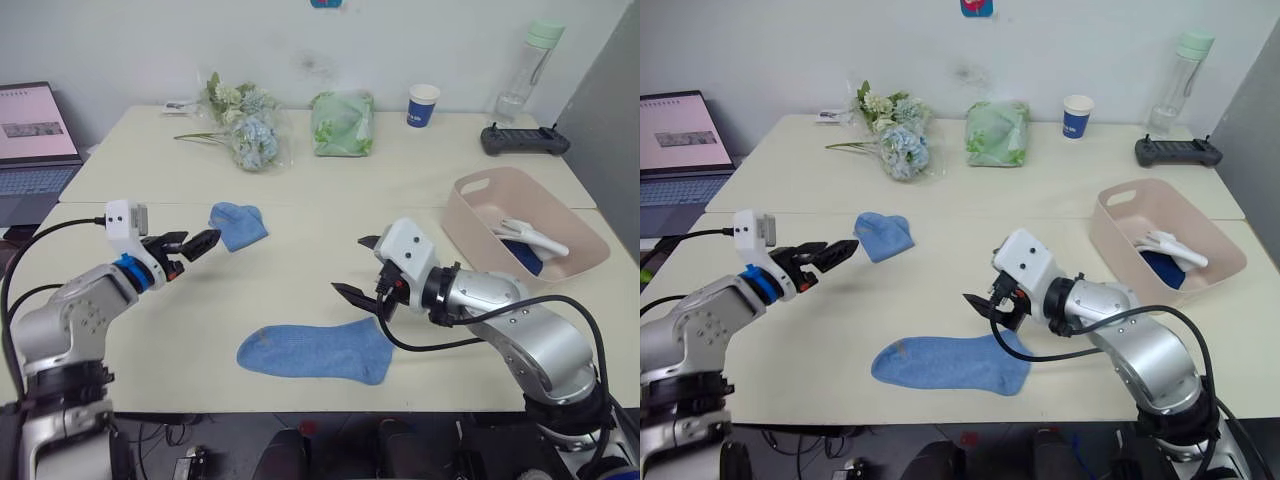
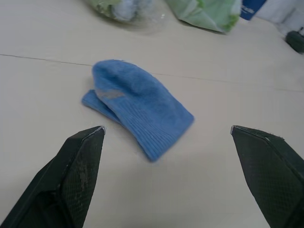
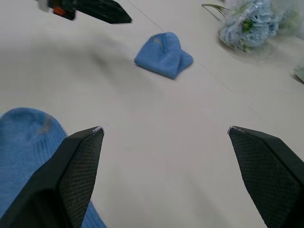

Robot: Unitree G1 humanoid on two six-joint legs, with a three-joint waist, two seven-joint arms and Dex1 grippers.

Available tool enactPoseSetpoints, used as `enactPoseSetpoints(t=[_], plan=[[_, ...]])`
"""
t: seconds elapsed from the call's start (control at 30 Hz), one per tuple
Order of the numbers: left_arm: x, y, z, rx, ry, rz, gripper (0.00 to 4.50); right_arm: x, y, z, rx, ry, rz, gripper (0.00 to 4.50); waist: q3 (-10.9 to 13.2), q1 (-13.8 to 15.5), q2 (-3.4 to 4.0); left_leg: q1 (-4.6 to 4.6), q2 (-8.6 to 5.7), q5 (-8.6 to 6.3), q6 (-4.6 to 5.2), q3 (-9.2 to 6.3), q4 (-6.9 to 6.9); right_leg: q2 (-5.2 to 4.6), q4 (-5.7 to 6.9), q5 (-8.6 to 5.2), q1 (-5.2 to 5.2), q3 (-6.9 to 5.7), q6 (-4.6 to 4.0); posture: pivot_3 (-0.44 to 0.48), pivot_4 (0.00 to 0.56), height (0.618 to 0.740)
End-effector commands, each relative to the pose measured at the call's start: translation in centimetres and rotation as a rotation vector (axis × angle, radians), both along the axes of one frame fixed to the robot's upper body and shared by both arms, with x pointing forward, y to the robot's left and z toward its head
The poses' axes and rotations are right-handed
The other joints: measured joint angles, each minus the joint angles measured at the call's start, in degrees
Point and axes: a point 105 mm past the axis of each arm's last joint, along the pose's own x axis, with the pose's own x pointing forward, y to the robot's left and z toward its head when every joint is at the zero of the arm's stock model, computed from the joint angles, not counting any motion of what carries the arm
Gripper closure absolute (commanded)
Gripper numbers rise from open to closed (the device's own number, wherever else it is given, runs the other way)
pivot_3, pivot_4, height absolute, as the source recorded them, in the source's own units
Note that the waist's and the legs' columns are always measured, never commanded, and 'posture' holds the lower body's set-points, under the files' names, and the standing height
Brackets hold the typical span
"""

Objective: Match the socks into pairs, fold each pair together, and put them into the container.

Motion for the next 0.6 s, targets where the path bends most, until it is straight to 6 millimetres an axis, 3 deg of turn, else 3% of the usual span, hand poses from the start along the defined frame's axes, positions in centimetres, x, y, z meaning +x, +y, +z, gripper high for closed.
enactPoseSetpoints(t=[0.03, 0.27, 0.37, 0.6], plan=[[1.9, 0.3, -0.1, 0.008, 0.002, 0.042, 0.06, -0.5, 0.9, 1.3, 0.025, -0.056, 0.053, 0.0, 0.0, 0.0, 0.0, 0.0, 0.0, 0.0, 0.0, 0.0, 0.01, 0.0, 0.01, 0.01, 0.01, 0.0, 0.01, 0.0, 0.15, 0.74], [5.2, -1.2, -2.2, 0.026, 0.085, 0.031, 0.06, -0.4, 1.4, 1.5, 0.034, -0.062, 0.059, 0.0, 0.0, 0.0, 0.0, -0.01, -0.04, 0.01, -0.01, 0.03, 0.03, 0.02, 0.01, 0.02, 0.0, -0.1, 0.02, 0.0, 0.15, 0.74], [6.0, -1.4, -2.2, 0.054, 0.066, 0.029, 0.64, -0.5, 1.4, 1.4, 0.031, -0.059, 0.057, 0.0, 0.0, -0.3, 0.0, -0.01, -0.04, 0.02, -0.03, 0.1, 0.03, 0.02, 0.02, 0.02, -0.05, -0.07, 0.02, 0.0, 0.15, 0.74], [6.9, -2.5, -1.6, 0.077, 0.024, -0.012, 2.87, -0.8, 1.2, 0.9, 0.021, -0.046, 0.048, 0.0, 0.0, -0.2, 0.0, -0.04, -0.04, 0.01, -0.01, 0.05, 0.06, 0.02, 0.06, 0.02, -0.05, -0.07, 0.03, 0.0, 0.15, 0.74]])
